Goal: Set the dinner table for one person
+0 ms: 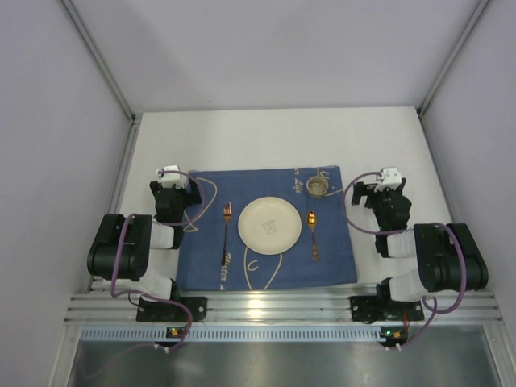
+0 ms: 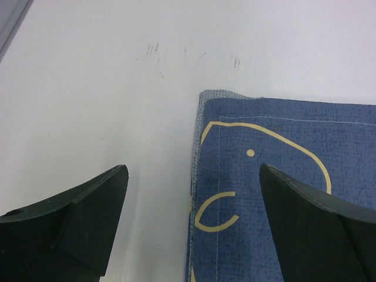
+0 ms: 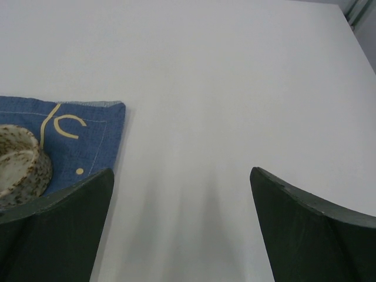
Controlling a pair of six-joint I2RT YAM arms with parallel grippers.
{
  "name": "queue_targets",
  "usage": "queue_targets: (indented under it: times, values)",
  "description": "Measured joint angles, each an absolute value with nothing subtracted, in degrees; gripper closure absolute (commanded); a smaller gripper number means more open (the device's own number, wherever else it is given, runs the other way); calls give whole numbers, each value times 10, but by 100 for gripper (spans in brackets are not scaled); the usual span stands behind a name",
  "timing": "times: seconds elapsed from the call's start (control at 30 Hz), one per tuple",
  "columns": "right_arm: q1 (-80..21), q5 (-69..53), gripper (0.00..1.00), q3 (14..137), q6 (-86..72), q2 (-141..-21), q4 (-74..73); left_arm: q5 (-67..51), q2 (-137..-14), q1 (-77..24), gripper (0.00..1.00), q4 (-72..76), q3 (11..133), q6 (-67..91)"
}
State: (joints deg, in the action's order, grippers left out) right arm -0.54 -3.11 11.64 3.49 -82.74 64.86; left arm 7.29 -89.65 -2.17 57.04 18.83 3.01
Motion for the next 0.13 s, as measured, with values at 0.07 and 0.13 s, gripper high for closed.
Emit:
queue_targets:
  times: [0.07, 0.13]
  values:
    - [3, -29, 0, 124, 31, -830, 646, 73, -896, -22, 2, 570, 188, 30]
    - [6, -28, 0, 128, 29, -830, 645, 73, -896, -22, 2, 570, 188, 30]
